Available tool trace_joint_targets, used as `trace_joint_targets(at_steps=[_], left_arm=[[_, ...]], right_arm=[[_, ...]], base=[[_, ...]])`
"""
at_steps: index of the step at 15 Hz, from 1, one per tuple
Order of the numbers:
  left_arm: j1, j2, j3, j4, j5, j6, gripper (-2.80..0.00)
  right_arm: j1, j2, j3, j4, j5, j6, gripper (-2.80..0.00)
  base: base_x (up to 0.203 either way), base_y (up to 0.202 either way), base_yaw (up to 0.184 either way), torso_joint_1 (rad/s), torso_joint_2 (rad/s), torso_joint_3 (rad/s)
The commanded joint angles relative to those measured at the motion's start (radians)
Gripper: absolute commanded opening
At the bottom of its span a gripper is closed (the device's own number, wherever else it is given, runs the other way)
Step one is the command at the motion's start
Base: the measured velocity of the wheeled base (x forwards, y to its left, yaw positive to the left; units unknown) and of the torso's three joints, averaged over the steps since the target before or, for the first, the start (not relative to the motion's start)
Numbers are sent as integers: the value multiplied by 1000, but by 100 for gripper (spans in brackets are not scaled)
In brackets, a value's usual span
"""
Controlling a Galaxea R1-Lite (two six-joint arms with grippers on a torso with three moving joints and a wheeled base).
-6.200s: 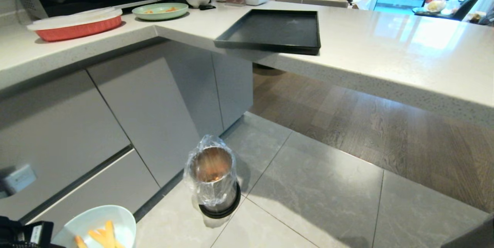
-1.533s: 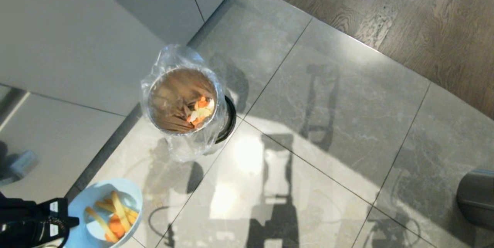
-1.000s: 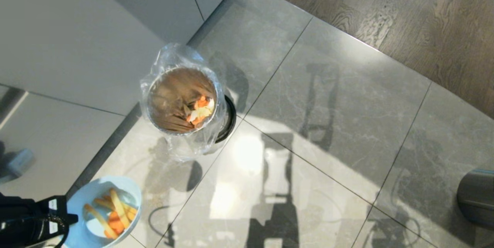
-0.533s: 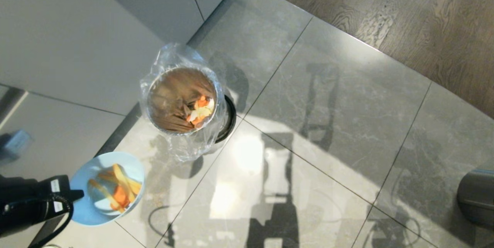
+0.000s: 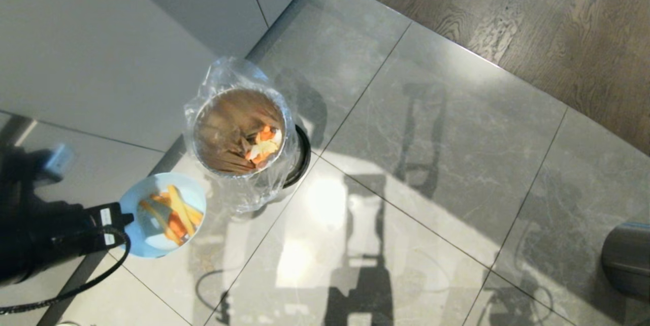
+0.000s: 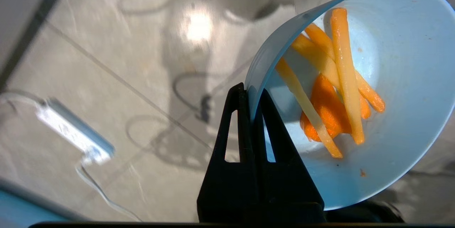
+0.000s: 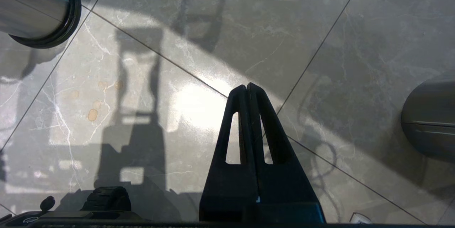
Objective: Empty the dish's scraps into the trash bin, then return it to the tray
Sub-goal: Move the bowl over the trash can
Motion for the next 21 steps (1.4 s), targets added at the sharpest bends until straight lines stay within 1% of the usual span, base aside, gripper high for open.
trace_joint_targets(at_steps=[1, 3, 5, 7, 9, 11, 13, 15, 16, 18, 19, 21], left_arm=[[2, 110, 46, -218, 25, 92, -280], [3, 155, 45, -302, 34, 202, -280], [21, 187, 40, -385, 34, 319, -280], [47, 229, 33, -513, 29, 438, -280], [46, 272, -5, -618, 25, 492, -280], [42, 296, -73, -639, 24, 551, -280], [42, 333, -167, -642, 16, 615, -280], [36, 363, -225, -642, -9, 720, -280], [30, 370, -235, -645, -15, 758, -280], [8, 378, -237, -686, -17, 815, -280], [-1, 384, -239, -697, -18, 858, -280], [-20, 394, -253, -700, -18, 984, -280]], right_arm=[[0, 0, 0, 0, 0, 0, -280], [0, 0, 0, 0, 0, 0, -280], [0, 0, 1, -1, 0, 0, -280], [0, 0, 0, -1, 0, 0, -280], [0, 0, 0, 0, 0, 0, -280], [0, 0, 0, -1, 0, 0, -280], [0, 0, 0, 0, 0, 0, -280], [0, 0, 0, -1, 0, 0, -280], [0, 0, 0, 0, 0, 0, -280], [0, 0, 0, -1, 0, 0, -280], [0, 0, 0, 0, 0, 0, -280], [0, 0, 0, -1, -1, 0, -280]], base=[[0, 0, 0, 0, 0, 0], [0, 0, 0, 0, 0, 0], [0, 0, 0, 0, 0, 0], [0, 0, 0, 0, 0, 0], [0, 0, 0, 0, 0, 0], [0, 0, 0, 0, 0, 0], [0, 0, 0, 0, 0, 0], [0, 0, 0, 0, 0, 0], [0, 0, 0, 0, 0, 0], [0, 0, 0, 0, 0, 0], [0, 0, 0, 0, 0, 0], [0, 0, 0, 0, 0, 0]])
